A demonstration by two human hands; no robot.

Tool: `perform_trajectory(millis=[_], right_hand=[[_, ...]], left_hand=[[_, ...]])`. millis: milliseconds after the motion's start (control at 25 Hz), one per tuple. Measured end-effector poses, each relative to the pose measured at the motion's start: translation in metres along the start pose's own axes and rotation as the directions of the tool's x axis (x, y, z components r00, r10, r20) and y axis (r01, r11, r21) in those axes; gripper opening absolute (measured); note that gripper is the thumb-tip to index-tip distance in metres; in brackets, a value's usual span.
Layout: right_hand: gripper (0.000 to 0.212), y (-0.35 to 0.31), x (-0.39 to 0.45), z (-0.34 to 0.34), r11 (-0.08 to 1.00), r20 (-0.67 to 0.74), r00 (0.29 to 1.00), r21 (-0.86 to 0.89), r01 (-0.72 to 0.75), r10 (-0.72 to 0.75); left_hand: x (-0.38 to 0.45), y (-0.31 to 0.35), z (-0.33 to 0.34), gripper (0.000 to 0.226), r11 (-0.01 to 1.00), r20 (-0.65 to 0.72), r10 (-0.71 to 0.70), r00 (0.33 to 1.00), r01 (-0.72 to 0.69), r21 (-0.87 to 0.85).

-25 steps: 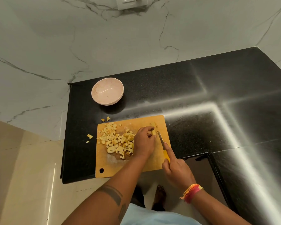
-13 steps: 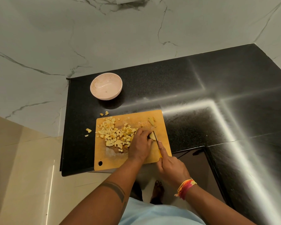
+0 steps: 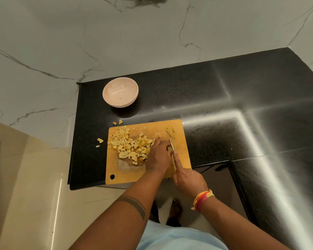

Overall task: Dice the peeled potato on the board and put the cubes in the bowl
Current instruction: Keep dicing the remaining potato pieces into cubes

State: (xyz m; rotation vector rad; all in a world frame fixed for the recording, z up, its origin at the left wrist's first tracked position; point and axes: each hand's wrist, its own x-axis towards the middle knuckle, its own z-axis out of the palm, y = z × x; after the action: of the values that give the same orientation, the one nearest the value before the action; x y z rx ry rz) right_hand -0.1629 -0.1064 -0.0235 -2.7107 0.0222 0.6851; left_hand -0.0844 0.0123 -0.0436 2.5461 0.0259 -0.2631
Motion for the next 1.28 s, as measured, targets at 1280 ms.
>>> perform_trajectory(millis=[1280], right_hand=[[0.079,0.018,-0.045,0.012,0.996,0.006,0.999,0.077,0.04,-0.041]], left_hand=[[0.002,0.004,0.0,0.019,0.98,-0.051,-0.149,0.988,0.14,-0.141]])
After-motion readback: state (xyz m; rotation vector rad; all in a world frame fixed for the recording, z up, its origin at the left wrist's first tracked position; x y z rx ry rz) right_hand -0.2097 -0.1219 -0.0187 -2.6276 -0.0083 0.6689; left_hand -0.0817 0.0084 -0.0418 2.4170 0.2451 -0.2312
